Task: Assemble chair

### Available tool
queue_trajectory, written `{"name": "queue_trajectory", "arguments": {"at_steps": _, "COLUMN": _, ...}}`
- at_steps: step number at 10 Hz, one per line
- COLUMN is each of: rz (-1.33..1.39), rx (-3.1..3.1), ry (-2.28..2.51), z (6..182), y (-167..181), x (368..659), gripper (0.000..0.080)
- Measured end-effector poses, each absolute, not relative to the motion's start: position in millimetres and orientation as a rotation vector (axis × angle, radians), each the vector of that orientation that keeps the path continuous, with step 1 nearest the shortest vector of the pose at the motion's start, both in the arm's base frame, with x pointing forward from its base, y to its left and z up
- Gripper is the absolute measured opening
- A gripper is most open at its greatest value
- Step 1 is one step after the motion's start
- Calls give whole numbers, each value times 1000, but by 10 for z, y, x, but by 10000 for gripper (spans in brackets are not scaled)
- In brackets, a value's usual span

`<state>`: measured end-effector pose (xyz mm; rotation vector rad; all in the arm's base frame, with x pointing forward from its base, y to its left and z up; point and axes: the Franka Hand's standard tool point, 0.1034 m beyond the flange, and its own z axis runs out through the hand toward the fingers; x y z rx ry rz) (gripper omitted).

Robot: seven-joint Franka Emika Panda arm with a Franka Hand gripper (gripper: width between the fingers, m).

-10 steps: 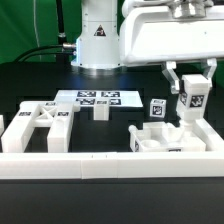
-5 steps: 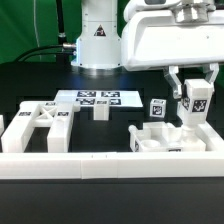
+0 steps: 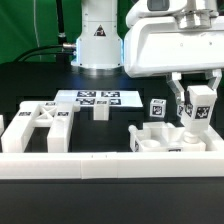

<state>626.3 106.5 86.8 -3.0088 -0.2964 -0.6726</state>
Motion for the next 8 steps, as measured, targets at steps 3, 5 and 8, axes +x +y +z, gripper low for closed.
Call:
{"name": "queue_trajectory", "arguments": {"at_steps": 3, "rz": -654, "rx": -3013, "ry": -297, "z": 786, "y": 1061, "x": 6230, "gripper": 285}}
{"name": "queue_trajectory", "arguments": {"at_steps": 5, "rz": -722, "rx": -2999, "ry": -297, "z": 770, "y": 1063, "x": 6217, "gripper": 285}}
{"name": "queue_trajectory", "arguments": {"at_steps": 8, "rz": -719, "rx": -2999, "ry": -298, "z": 771, "y": 1063, "x": 6218, "gripper": 451}}
